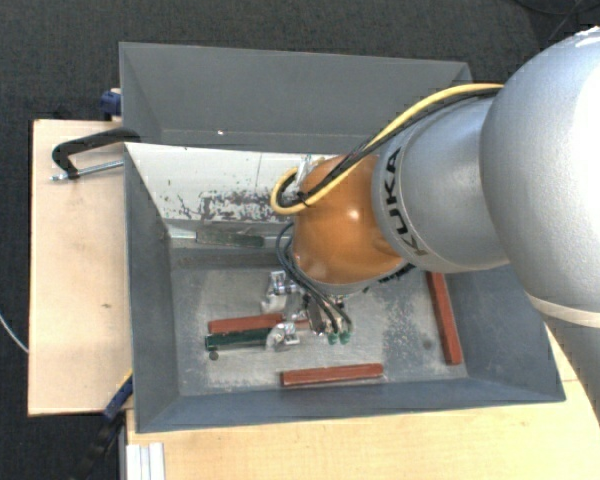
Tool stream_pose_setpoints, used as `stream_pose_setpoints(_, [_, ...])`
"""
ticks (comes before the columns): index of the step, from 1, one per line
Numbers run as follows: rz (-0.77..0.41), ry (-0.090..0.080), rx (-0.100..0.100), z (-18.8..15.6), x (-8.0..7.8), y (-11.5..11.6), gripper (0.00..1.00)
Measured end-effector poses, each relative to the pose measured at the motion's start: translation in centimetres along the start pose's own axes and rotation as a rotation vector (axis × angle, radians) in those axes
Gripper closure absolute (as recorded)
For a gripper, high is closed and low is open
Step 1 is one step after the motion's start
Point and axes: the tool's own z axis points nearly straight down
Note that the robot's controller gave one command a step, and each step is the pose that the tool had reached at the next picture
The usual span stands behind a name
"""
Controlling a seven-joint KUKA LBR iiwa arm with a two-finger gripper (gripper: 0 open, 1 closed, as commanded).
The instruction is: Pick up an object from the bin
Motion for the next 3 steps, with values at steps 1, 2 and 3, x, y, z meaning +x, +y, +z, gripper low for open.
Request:
stream_pose_setpoints(1, [0.0, 0.011, 0.001, -1.9, 0.3, 0.0, 1.0])
stream_pose_setpoints(2, [-0.001, 0.004, 0.0, -4.0, 0.2, 0.1, 1.0])
stream_pose_setpoints(3, [-0.001, -0.001, -0.001, -5.4, 0.0, 0.1, 1.0])
